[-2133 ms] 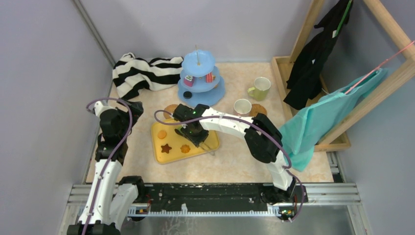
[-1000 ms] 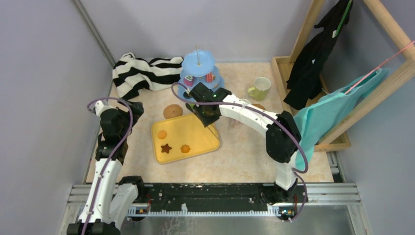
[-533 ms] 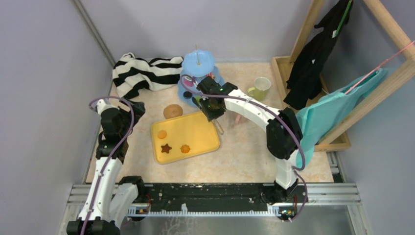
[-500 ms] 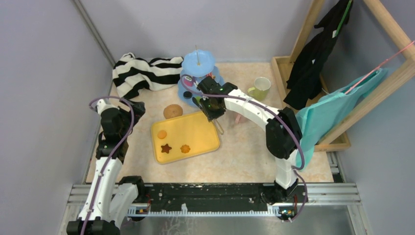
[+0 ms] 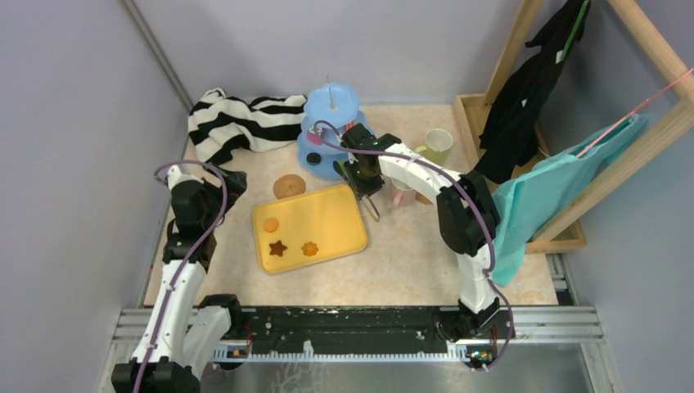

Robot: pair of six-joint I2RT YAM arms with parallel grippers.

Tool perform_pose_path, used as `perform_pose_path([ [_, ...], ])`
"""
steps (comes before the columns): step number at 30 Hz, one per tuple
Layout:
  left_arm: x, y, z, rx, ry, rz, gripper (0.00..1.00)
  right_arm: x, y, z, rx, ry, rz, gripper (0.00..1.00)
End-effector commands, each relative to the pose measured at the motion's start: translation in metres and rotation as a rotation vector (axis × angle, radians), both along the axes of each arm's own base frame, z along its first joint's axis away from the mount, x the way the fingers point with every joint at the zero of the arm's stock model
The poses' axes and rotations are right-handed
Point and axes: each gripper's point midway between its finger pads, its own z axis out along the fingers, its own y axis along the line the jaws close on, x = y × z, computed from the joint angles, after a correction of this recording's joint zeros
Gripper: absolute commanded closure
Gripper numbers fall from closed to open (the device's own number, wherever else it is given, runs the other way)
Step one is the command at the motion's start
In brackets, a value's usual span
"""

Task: Serve the afternoon tea
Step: Place the desert on the desert table.

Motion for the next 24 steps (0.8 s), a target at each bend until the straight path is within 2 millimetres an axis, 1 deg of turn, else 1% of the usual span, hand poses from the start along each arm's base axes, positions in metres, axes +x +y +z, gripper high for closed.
perform_pose_path([
  [1, 0.005, -0.010, 0.006, -0.014, -0.049, -0.051, 0.01, 0.029, 0.007, 0.016, 0.064, -0.065, -0.009, 1.00],
  [4, 0.005, -0.010, 0.002, -0.017, -0.044, -0.053, 0.01, 0.035, 0.010, 0.013, 0.071, -0.059, -0.013, 1.00],
  [10, 0.003, -0.008, 0.004, -0.015, -0.057, -0.039, 0.01, 0.048, 0.019, 0.009, 0.079, -0.062, -0.016, 1.00],
  [14, 0.002, -0.007, 0.004, -0.009, -0.060, -0.040, 0.01, 0.055, 0.019, 0.006, 0.064, -0.066, -0.025, 1.00],
  [24, 0.002, -0.009, 0.004, -0.011, -0.062, -0.055, 0.01, 0.063, 0.017, 0.002, 0.045, -0.063, -0.039, 1.00],
])
